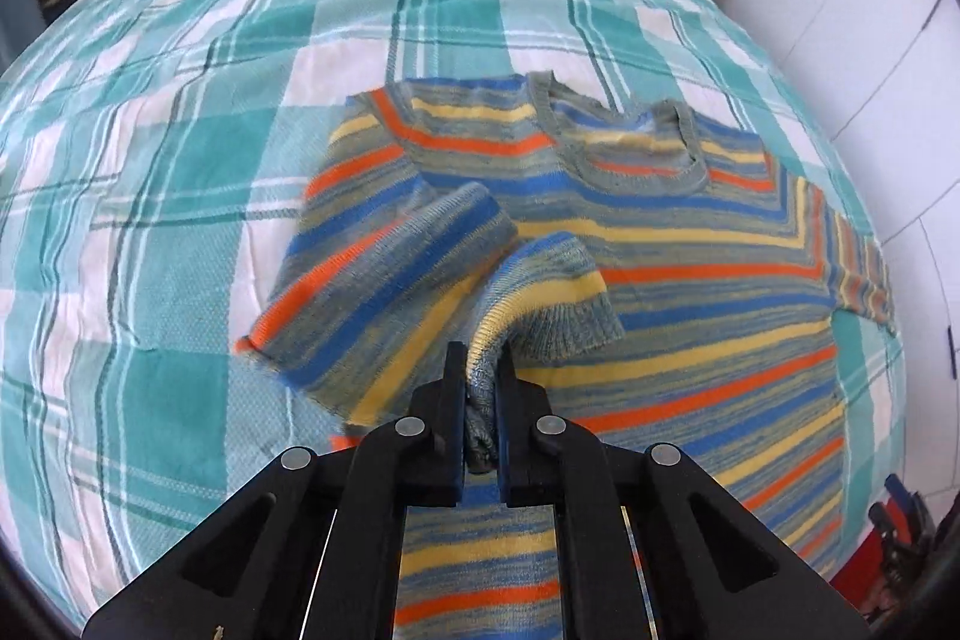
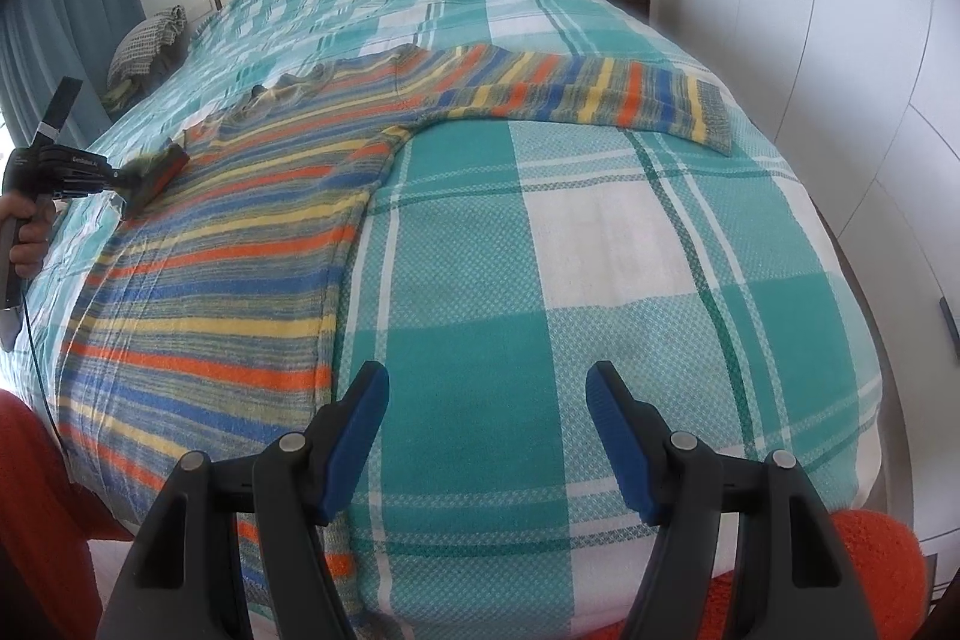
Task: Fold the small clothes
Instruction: 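Grasp the sleeve cuff with the left gripper and fold it across the sweater body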
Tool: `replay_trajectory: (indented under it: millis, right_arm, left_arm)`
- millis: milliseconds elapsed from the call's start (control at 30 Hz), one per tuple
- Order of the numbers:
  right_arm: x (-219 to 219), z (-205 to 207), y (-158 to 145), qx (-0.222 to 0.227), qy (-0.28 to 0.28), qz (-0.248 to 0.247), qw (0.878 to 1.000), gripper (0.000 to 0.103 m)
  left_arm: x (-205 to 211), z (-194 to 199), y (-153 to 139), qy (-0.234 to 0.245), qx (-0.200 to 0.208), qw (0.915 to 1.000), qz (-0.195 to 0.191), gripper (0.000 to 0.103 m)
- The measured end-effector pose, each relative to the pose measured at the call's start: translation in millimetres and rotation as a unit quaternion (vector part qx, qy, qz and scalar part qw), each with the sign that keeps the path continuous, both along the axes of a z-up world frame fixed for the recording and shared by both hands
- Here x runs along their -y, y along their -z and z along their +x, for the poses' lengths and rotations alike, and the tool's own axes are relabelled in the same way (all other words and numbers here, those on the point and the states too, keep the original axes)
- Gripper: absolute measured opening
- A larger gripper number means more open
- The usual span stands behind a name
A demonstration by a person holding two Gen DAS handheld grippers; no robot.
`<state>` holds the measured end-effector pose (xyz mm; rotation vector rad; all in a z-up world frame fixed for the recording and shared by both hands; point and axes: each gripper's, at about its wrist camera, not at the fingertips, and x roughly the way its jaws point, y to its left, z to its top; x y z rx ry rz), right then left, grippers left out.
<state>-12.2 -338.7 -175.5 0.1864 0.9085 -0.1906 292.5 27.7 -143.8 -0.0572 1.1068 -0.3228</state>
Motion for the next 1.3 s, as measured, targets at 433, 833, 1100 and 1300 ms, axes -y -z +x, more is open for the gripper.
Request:
replay_trajectory:
  millis: [433, 833, 1100, 1300]
  right_arm:
    - [1, 4, 5, -0.009, -0.001, 0.005, 1.0, 0.068]
    - [-4, 8, 9, -0.021, -0.01, -0.005, 1.0, 0.068]
    - [-1, 8, 10, -0.023, -0.005, 0.0, 1.0, 0.068]
    - [0, 6, 8, -0.017, -0.001, 0.003, 1.0, 0.068]
  left_arm:
    - [-200, 16, 6, -0.288, -0.001, 0.9574, 0.017, 0.005]
    - [-242, 0, 53, -0.344, -0.054, 0.9371, 0.016, 0.005]
    - [-265, -10, 68, -0.372, -0.074, 0.9235, -0.059, 0.011]
    - [-285, -25, 49, -0.414, -0.059, 0.9084, -0.012, 0.05]
